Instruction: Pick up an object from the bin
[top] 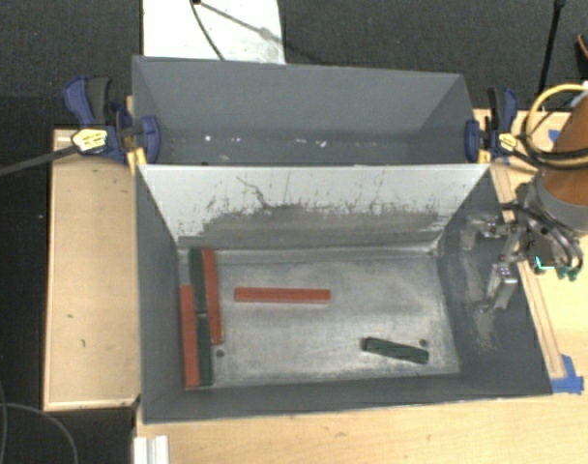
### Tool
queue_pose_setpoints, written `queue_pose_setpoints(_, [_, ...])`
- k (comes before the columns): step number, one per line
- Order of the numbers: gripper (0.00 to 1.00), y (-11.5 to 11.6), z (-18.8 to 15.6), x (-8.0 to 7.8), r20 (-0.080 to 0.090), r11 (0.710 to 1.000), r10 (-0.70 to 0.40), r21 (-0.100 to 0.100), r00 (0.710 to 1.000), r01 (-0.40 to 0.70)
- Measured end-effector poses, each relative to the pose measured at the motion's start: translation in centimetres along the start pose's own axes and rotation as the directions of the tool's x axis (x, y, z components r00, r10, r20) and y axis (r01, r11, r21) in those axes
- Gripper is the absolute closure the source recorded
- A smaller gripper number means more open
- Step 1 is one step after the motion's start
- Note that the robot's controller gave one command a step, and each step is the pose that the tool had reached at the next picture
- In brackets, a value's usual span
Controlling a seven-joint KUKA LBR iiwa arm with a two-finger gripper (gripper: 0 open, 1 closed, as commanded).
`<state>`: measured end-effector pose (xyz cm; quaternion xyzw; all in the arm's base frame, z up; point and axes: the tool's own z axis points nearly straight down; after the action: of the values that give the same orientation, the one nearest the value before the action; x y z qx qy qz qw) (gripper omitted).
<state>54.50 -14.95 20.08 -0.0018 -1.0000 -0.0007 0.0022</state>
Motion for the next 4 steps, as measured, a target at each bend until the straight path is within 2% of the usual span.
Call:
queue_pose_setpoints(1, [0.0, 8.5, 13.1, 6.5, 0.012, 0.968, -0.253, 0.005, 0.967, 0.253])
queue_pose_setpoints(2, [0.0, 12.8, 10.0, 6.7, 0.01, 0.95, -0.314, 0.003, 0.949, 0.314])
queue_pose_setpoints(3, [0.0, 10.3, 10.1, 6.0, 0.011, 0.992, -0.129, 0.003, 0.992, 0.129])
queue_pose_setpoints(4, [0.0, 11.7, 13.0, 6.5, 0.012, 0.997, -0.073, 0.002, 0.997, 0.073])
